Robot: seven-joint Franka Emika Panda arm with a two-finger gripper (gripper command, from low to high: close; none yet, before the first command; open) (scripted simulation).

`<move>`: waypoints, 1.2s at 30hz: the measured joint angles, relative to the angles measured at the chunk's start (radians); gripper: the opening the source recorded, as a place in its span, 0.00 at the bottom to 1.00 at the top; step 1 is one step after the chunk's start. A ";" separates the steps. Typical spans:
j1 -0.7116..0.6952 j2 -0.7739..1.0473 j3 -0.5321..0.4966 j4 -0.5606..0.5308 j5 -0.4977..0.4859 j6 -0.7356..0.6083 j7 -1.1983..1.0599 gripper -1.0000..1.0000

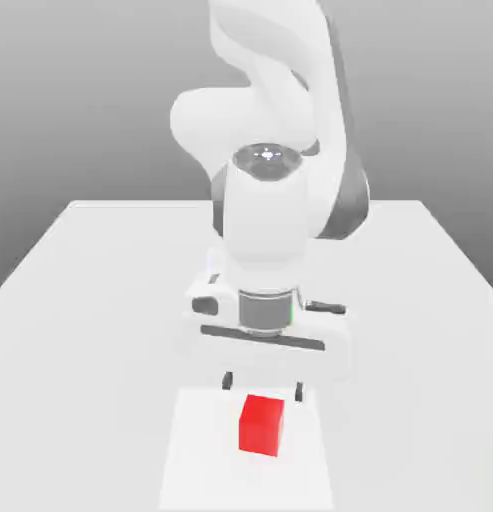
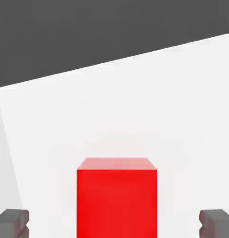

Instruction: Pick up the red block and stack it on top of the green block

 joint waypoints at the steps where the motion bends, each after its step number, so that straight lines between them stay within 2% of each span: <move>1: 0.004 0.036 -0.006 0.005 -0.007 0.031 0.006 0.50; 2: 0.010 0.072 -0.012 0.010 -0.012 0.062 0.010 0.50; 3: 0.013 0.094 -0.017 0.013 -0.014 0.080 0.012 0.00; 10: 0.012 0.092 -0.016 0.012 -0.017 0.080 0.014 0.00; 16: 0.005 -0.099 0.002 -0.014 0.018 -0.085 -0.012 0.00; 20: 0.078 -0.062 0.050 0.098 -0.024 -0.171 -0.037 0.00; 33: 0.310 0.181 0.257 0.564 -0.138 -0.408 -0.172 0.00; 36: 0.348 0.274 0.241 0.600 -0.180 -0.353 -0.157 0.00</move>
